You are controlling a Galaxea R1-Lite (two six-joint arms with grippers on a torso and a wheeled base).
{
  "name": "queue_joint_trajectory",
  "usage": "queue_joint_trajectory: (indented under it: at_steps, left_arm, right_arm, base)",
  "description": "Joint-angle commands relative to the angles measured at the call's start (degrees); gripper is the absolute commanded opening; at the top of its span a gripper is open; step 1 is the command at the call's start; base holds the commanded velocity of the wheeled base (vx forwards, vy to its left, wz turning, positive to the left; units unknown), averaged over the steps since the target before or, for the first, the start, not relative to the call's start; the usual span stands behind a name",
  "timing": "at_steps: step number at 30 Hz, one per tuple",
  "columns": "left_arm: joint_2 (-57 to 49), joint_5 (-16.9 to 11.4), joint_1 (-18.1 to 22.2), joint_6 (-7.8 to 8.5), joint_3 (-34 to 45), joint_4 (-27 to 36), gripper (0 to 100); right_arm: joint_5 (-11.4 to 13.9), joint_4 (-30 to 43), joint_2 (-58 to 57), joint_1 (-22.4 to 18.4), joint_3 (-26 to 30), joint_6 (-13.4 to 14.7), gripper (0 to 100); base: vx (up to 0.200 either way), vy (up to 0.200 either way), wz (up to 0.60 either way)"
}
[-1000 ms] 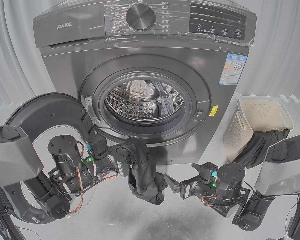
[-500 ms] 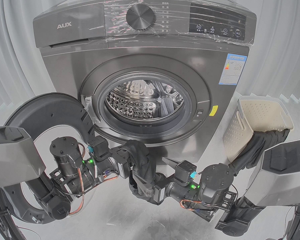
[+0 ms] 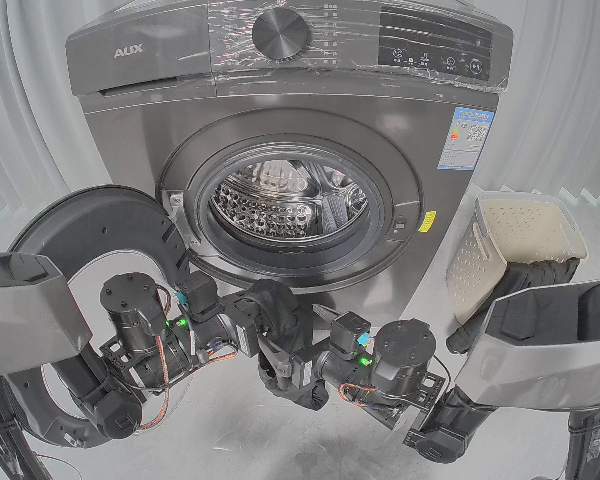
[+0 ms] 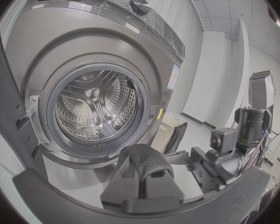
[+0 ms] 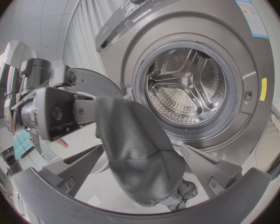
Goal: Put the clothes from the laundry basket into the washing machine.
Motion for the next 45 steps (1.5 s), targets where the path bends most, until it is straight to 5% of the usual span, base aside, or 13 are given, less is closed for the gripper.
queue_joint_trajectory:
  at_steps: [1, 23, 45]
  left_arm:
    - [-0.2, 0.0, 0.0, -0.06, 0.2, 0.0, 0]
    - [0.0, 0.0, 0.1, 0.11, 0.5, 0.0, 0]
    - [0.0, 0.0, 0.0, 0.2, 0.8, 0.0, 0]
  right_arm:
    - [-0.2, -0.1, 3.0, -1.6, -1.8, 0.0, 100]
    - [-0.6, 0.0, -0.3, -7.7, 0.7, 0.2, 100]
    - [-0.2, 0.1, 3.4, -5.0, -5.4, 0.1, 100]
  base:
    - [0.0, 0.0, 0.0]
    - [0.0, 0.0, 0.0]
    - [0.0, 0.0, 0.0]
